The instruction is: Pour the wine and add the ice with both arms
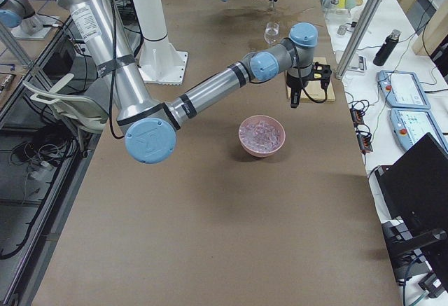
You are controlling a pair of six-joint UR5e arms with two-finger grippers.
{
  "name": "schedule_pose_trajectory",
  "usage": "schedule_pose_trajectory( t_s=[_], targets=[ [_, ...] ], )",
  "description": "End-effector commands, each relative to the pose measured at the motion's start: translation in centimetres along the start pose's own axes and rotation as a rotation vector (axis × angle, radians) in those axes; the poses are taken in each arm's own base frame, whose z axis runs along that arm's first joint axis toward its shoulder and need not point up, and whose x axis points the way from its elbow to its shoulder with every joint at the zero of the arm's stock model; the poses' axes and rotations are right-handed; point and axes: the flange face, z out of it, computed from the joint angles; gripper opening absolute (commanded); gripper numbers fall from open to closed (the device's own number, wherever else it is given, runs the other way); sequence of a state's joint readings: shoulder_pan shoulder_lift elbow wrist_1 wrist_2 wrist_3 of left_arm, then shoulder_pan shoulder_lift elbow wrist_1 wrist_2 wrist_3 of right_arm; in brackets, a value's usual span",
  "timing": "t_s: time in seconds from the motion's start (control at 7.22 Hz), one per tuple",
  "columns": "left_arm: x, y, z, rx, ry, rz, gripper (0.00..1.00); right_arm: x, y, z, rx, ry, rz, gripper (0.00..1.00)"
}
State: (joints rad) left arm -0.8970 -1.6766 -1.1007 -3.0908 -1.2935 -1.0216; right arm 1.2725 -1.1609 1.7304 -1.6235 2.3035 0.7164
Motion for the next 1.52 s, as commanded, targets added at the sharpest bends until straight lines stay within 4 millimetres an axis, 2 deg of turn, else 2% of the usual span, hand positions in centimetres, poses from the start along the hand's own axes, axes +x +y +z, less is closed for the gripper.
schedule_pose_trajectory(
  t_s=[0.0,0.28,0.55,0.83,1.11,1.25,1.38],
  targets=[
    [0.1,-0.4,-0.2,0.023,0.011,-0.006,0.36,0.8,0.1,-0.2,0.009,0.009,0.009,0.09],
    [0.1,-0.9,-0.6,0.054,0.031,-0.009,0.3,0.3,0.3,-0.1,0.008,0.009,0.002,0.0],
    [0.5,-1.3,-0.8,0.068,0.048,-0.013,0.29,-0.3,1.1,-1.2,0.026,-0.006,-0.018,0.0],
    [1.7,-2.4,-1.3,0.107,0.059,-0.022,0.29,-1.1,1.5,-0.7,0.018,-0.004,-0.033,0.0],
    [3.9,-4.2,-1.4,0.183,0.064,-0.039,0.29,-1.2,1.5,-0.4,0.013,-0.002,-0.032,0.0],
    [5.7,-5.5,-1.3,0.206,0.066,-0.038,0.29,-1.0,1.4,-0.2,0.011,0.0,-0.029,0.0],
    [8.4,-7.3,-1.7,0.195,0.041,-0.003,0.29,-0.9,1.3,-0.3,0.013,0.0,-0.027,0.0]
  ],
)
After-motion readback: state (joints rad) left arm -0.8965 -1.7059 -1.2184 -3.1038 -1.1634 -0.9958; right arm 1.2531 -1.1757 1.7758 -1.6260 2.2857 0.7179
